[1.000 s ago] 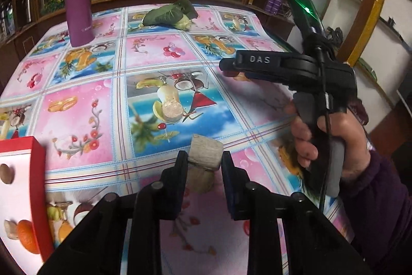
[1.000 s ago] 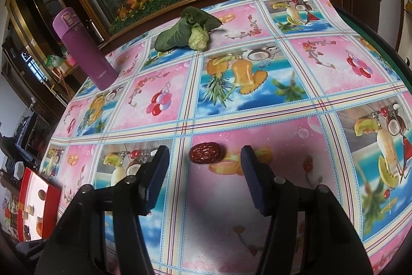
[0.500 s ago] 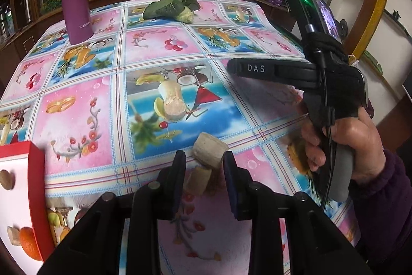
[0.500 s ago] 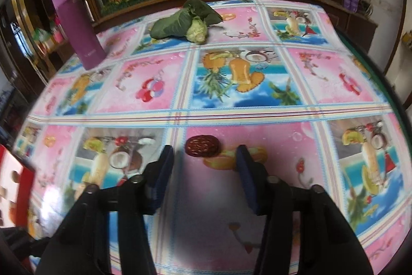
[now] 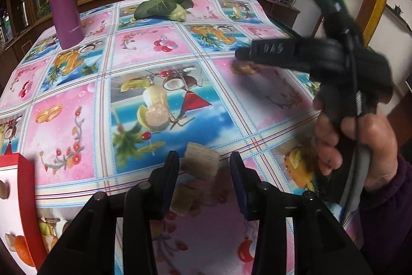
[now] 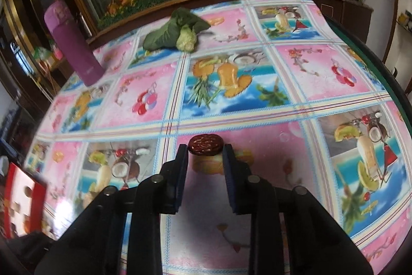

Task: Organize fruits
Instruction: 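Grasp another red date with the right tool while the left tool grasps a beige block, then carry the date and beige block into the white tray and open both tools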

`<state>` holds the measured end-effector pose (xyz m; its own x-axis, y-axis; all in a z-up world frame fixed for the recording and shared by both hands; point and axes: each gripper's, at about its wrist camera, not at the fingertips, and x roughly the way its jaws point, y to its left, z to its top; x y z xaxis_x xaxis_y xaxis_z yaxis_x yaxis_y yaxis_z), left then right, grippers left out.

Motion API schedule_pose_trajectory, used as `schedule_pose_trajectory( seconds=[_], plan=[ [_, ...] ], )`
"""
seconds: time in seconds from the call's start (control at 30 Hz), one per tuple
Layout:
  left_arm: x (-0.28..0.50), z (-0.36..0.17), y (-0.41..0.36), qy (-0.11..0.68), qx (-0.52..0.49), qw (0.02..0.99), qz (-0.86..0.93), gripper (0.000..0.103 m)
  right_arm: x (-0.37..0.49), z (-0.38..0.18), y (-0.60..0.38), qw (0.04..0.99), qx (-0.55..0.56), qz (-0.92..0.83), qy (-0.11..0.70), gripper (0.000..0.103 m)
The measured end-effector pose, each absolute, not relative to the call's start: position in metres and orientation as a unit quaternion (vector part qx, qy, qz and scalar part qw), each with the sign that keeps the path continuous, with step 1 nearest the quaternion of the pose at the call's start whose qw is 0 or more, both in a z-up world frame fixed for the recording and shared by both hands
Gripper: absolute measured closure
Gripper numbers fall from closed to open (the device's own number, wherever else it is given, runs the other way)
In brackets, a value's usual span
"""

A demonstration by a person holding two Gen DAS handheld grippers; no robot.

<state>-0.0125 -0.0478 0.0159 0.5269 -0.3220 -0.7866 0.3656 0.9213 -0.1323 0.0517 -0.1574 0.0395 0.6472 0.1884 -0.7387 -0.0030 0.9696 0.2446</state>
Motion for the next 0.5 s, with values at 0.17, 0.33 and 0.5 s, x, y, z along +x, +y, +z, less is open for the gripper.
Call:
schedule_pose_trajectory(
  seconds=[0.17, 0.33, 0.5],
  plan=[
    [-0.017, 0.024, -0.050, 0.429, 0.027, 0.881, -0.199, 0.076, 0.045, 0.050, -0.167, 0.905, 0.132, 0.055, 0.401, 0.074],
    [-0.034, 0.058, -0.038, 0.388, 0.022, 0.901, -0.193, 0.076, 0.033, 0.062, -0.169, 0.913, 0.145, 0.059, 0.376, 0.074],
    [-0.062, 0.102, 0.000, 0.334, 0.000, 0.927, -0.169, 0.076, 0.004, 0.093, -0.161, 0.938, 0.145, 0.070, 0.306, 0.074]
  ],
)
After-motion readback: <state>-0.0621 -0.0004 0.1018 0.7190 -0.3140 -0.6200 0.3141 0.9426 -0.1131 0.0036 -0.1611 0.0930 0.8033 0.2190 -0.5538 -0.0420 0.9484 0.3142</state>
